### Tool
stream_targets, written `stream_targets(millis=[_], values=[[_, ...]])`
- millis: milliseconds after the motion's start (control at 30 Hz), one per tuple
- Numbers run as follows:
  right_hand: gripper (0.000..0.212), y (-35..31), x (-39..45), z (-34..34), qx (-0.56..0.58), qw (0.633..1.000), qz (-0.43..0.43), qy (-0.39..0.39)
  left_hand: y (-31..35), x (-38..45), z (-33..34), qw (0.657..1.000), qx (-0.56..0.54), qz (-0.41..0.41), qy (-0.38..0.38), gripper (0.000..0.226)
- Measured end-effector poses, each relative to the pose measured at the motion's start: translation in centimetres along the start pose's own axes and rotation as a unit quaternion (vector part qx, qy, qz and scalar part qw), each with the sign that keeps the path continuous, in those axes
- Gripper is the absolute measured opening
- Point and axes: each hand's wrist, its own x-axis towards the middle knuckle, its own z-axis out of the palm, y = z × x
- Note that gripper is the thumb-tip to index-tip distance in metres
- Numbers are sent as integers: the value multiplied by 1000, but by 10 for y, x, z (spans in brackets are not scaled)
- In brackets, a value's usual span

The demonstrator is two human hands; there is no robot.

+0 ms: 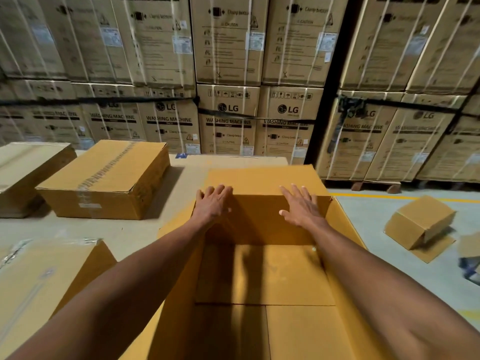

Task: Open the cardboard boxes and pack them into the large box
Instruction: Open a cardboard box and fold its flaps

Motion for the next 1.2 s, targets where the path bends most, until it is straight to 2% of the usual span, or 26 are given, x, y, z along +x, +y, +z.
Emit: stream_targets(millis=[133, 267, 433, 533, 667, 733, 867, 1000, 1200], values=[[53, 2, 8, 13, -21, 997, -13, 72, -6, 10, 22, 999, -19, -14, 48, 39], [48, 2, 11, 19, -26, 994, -7, 105, -6, 13, 34, 996, -19, -22, 89, 31], [42, 1, 10, 18, -22, 993, -10, 117, -6, 15, 33, 996, -16, -30, 86, 29], [50, 1, 7, 13, -7, 996, 0, 86, -6, 14, 27, 996, -44, -30, 64, 38], [76, 6, -14, 4, 35, 998, 18, 51, -11, -3, 15, 999, -40, -3, 23, 80], [76, 12, -33, -4, 55, 997, 28, 48, -11, -23, 5, 998, -58, 3, 24, 82], [72, 28, -85, -21, 108, 993, 47, 28, -10, -84, -13, 994, -111, -4, 24, 73], [63, 41, -157, -38, 134, 990, 44, 18, -4, -168, -22, 988, -153, -29, 15, 65], [43, 60, -288, -51, 174, 983, 50, -45, 7, -304, -34, 969, -233, -82, 2, 62]])
